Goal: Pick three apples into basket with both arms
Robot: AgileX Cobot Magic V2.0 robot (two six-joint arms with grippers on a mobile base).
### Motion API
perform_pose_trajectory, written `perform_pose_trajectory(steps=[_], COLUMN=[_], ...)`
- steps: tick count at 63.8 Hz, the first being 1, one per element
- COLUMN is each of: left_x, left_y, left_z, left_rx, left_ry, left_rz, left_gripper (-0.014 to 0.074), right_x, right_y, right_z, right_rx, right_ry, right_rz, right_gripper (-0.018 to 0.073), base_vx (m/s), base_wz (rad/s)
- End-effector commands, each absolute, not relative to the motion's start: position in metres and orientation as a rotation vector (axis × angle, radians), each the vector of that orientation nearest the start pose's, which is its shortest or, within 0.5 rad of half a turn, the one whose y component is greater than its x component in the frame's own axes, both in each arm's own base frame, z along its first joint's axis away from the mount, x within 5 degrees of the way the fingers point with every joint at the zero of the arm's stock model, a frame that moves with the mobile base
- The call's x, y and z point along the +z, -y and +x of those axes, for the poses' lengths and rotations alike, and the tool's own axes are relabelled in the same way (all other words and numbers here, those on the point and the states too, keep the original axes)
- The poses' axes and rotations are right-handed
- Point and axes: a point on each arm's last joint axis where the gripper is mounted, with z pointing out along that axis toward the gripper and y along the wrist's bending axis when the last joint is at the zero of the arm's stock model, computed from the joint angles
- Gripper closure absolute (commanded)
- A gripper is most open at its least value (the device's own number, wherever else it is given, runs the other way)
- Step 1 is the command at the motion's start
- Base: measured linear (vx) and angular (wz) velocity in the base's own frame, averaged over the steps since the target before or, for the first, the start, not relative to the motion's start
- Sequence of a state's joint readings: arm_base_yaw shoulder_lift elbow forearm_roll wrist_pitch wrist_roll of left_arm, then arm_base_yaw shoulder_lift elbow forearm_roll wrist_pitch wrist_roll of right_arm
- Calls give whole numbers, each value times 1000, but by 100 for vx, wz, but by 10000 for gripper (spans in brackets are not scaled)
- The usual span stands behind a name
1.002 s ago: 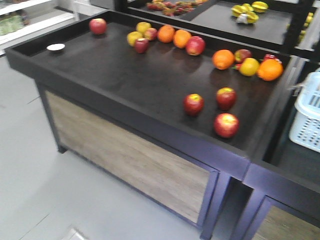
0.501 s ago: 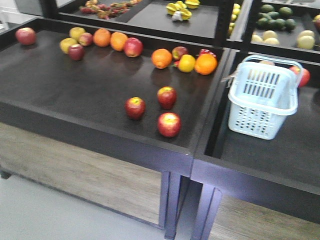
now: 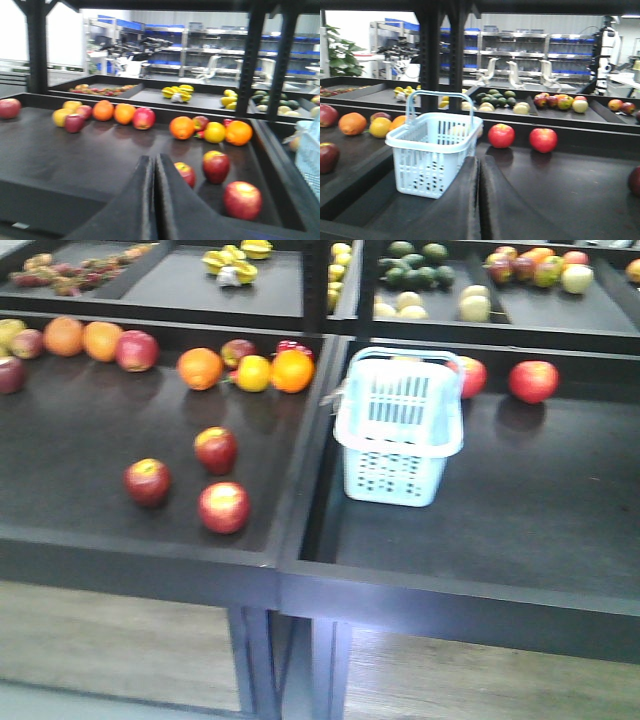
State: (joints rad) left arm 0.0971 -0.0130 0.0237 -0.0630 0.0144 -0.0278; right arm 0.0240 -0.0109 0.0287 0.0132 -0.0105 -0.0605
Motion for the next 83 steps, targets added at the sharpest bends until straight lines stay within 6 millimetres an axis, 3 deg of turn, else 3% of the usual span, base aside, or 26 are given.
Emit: perform_pose_trajectory(steps=[1, 83], left_x=[204, 204], left_y=[-6, -6], left_z=[55, 55], left_rx=[1, 1], left_ry=[-1434, -1434], left_rz=[-144, -144], left_gripper=[603, 603], right_x=[208, 208], right_y=[-1, -1], right_z=[56, 56], right_rx=[-32, -32], right_ry=[-1418, -1418], right_rz=[-54, -54], right_gripper=[564, 564], base_vx=[6, 9], base_wz=[-36, -14])
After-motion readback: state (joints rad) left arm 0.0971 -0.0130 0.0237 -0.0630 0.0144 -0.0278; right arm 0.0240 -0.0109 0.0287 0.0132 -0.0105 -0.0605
